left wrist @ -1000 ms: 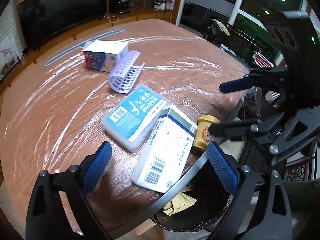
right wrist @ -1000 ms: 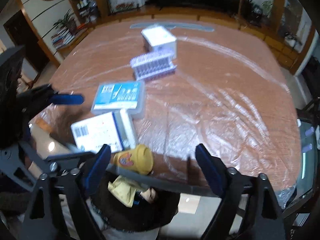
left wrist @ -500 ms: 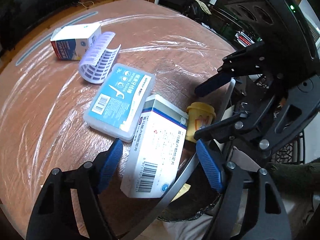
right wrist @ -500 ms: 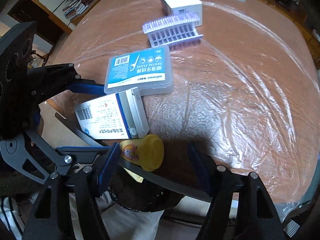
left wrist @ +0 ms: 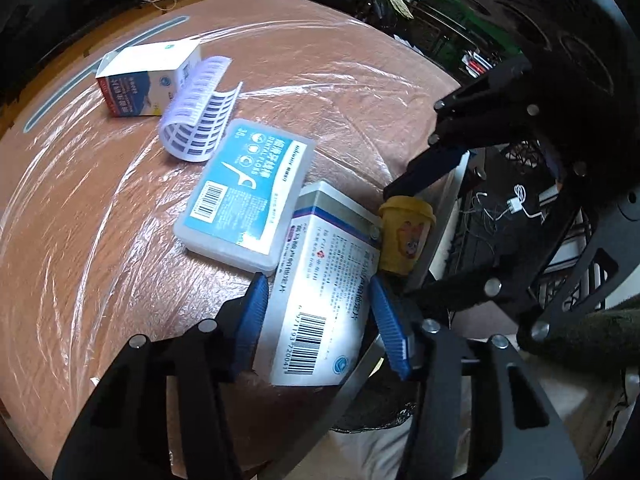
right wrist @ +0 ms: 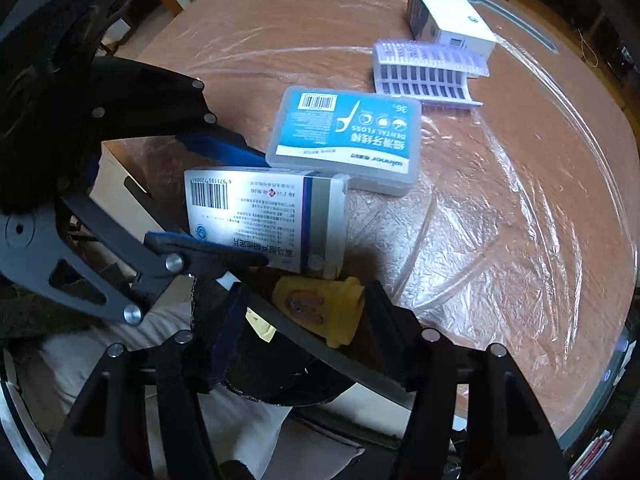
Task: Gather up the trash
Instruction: 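Grasp the white barcode medicine box with the left tool while the right tool grasps the yellow cup, then lift the white box with the left tool while the right tool carries the yellow cup toward the bin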
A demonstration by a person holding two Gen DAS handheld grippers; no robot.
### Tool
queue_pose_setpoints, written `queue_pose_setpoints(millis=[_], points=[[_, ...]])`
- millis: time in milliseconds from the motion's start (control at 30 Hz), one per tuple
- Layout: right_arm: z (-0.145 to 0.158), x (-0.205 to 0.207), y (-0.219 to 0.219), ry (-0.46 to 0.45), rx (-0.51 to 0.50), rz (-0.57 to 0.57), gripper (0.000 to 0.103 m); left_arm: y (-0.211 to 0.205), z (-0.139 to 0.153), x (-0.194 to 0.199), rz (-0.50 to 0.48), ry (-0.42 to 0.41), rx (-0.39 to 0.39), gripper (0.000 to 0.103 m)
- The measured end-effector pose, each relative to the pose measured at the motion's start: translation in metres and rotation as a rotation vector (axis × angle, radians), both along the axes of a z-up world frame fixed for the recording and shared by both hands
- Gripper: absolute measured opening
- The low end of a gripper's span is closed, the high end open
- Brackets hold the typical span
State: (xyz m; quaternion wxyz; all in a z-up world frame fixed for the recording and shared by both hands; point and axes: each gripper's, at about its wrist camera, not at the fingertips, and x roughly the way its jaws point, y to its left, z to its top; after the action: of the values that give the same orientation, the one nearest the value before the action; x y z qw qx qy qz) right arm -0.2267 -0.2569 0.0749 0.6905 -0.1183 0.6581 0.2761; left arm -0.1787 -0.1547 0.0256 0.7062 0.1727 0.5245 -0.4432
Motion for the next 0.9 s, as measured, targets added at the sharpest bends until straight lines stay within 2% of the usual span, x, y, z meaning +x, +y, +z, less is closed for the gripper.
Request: queue_pose_setpoints(millis=[167,300,367,400,467,567,667,700,833,900], points=[[-0.008,0.007,0.007,0.079,-0.006,-0.026,0.062,-0.007,0.0,0.002,-0.016,0.013,0.006,0.05],[-0.019,0.016,0.009,0.169,0.005,-0.056,0.066,-0.012,-0.002,0.014,-0.013,0.075,-0.01,0.05],[-0.019,0.018,0.012,0.177,-0.001,-0.041,0.066,-0.013,-0.003,0.018,-0.023,0.098,-0.022,0.05],[-0.02,0.02,0.014,0.182,0.0,-0.038,0.064,-0.01,-0.003,0.021,-0.025,0.098,-0.022,0.044],[-0.021,0.024,0.017,0.186,0.003,-0.026,0.062,-0.011,-0.004,0.024,-0.031,0.098,-0.02,0.044],[-0.016,0.032,0.01,0.191,0.031,-0.03,0.058,-0.008,-0.002,0.021,-0.033,0.074,-0.022,0.041],[-0.007,0.035,0.002,0.173,0.055,-0.045,0.048,0.007,0.004,0.023,-0.001,0.09,-0.055,0.034],[-0.005,0.037,0.001,0.161,0.062,-0.053,0.04,0.012,0.004,0.025,0.015,0.109,-0.075,0.031],[-0.004,0.049,0.005,0.168,0.085,-0.064,0.042,0.021,0.005,0.027,0.047,0.142,-0.108,0.027],[-0.004,0.054,0.007,0.161,0.087,-0.07,0.049,0.022,0.005,0.027,0.047,0.135,-0.103,0.027]])
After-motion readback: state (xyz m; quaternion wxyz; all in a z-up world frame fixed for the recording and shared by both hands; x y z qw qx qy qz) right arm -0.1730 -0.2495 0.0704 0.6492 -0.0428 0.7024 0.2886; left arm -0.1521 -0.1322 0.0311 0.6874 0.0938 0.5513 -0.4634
